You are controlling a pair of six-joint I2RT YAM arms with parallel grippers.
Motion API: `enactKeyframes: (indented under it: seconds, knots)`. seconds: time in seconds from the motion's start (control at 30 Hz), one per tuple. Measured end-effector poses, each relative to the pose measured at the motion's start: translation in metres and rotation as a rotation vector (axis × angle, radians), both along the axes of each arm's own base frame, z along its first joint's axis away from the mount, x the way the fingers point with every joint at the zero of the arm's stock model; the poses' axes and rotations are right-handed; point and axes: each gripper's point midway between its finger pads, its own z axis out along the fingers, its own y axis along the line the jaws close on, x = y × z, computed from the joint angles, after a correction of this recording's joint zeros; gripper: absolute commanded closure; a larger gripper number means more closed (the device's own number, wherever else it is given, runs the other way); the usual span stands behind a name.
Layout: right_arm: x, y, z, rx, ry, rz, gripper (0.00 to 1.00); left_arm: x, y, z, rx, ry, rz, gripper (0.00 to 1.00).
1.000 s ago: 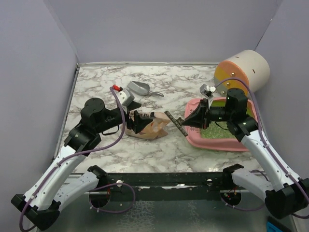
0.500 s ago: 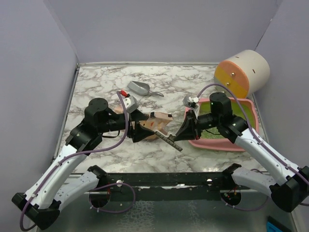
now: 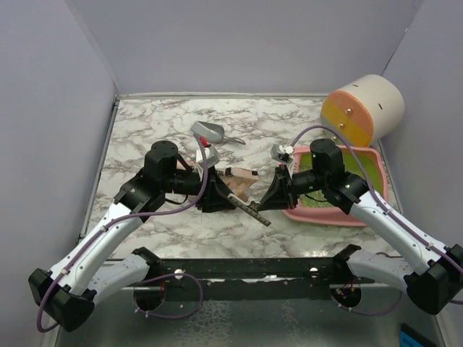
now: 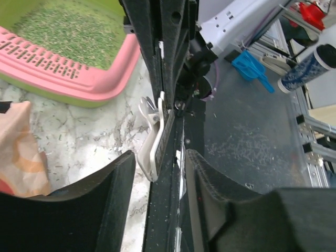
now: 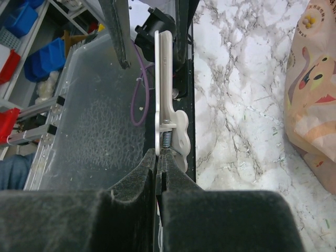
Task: Fill the litter box with clean litter
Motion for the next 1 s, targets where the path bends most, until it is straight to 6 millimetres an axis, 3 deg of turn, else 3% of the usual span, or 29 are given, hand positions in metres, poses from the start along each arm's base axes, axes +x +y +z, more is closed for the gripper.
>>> enactKeyframes:
  seconds: [0.3,0.33,0.47,0.53,0.57,0.63,0.7,1.0]
  knots:
    - [0.002,0.002,-0.001,-0.002,0.0,-0.005,0.99,-0.005,-0.005,-0.005,-0.009,0.044,-0.059,0.69]
    - [0.001,0.003,-0.001,-0.003,0.001,-0.004,0.99,-0.004,-0.005,-0.006,-0.01,0.044,-0.059,0.72]
    - [0.001,0.004,-0.002,-0.005,0.005,0.001,0.99,-0.002,-0.006,-0.008,-0.011,0.05,-0.057,0.99]
    - [0.001,0.004,-0.002,-0.007,0.005,0.001,0.98,-0.001,-0.006,-0.01,-0.009,0.06,-0.051,1.0]
    - [0.001,0.004,-0.003,-0.008,0.006,-0.001,0.93,0.001,-0.006,-0.01,-0.009,0.061,-0.047,1.0]
    - [0.001,0.004,-0.003,-0.01,0.006,-0.003,0.72,0.001,-0.006,-0.011,-0.008,0.061,-0.047,1.0]
    - [0.001,0.004,-0.004,-0.014,0.014,-0.007,0.62,0.001,-0.006,-0.011,-0.008,0.053,-0.049,1.0]
    - [-0.003,0.007,-0.011,-0.024,0.05,0.038,0.51,-0.003,0.001,-0.019,0.001,0.007,-0.039,1.0]
